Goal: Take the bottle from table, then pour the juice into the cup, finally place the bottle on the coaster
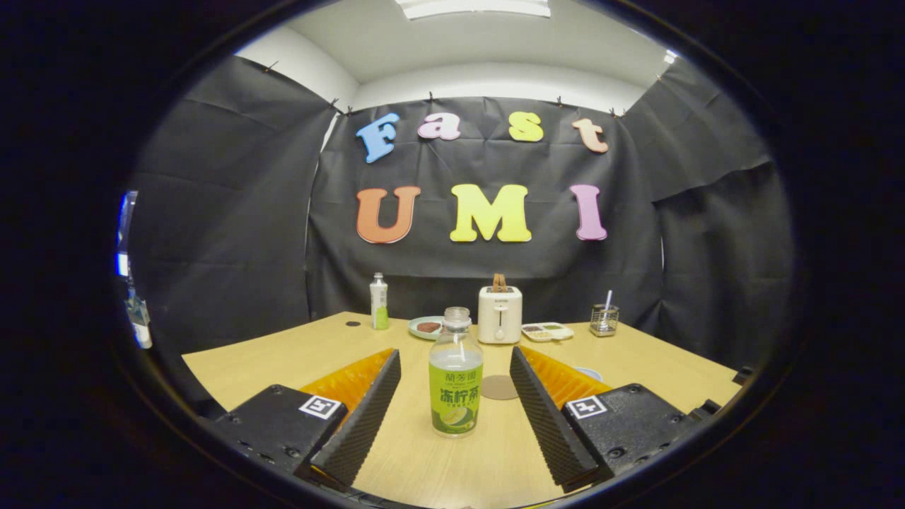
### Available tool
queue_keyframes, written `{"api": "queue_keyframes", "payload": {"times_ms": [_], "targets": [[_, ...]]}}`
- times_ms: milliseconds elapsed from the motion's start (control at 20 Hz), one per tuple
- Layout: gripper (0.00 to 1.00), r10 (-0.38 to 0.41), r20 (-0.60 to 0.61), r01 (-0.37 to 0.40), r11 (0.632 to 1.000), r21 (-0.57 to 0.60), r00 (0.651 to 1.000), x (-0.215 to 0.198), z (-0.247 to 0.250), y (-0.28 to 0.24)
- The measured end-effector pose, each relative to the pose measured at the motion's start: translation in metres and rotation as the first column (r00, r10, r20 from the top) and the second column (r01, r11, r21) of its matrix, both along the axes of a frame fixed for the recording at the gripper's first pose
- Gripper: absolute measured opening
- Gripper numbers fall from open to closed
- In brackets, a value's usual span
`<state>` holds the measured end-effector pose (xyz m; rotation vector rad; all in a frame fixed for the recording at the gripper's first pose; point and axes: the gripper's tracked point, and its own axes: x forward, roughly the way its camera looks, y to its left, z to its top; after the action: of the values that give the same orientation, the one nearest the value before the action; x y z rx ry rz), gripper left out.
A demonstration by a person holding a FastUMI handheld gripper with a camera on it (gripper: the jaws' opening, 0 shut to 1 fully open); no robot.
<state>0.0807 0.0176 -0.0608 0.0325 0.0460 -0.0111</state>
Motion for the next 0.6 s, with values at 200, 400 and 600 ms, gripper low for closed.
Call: {"api": "queue_keyframes", "payload": {"times_ms": [200, 400, 600], "targets": [[1.0, -0.012, -0.061, 0.014, 0.999, 0.032, 0.998, 0.032, -0.02, 0.005], [1.0, -0.036, -0.102, 0.039, 0.999, 0.029, 0.994, 0.06, -0.035, 0.006], [1.0, -0.06, -0.102, 0.059, 0.998, -0.015, 0.993, 0.079, -0.045, 0.005]]}}
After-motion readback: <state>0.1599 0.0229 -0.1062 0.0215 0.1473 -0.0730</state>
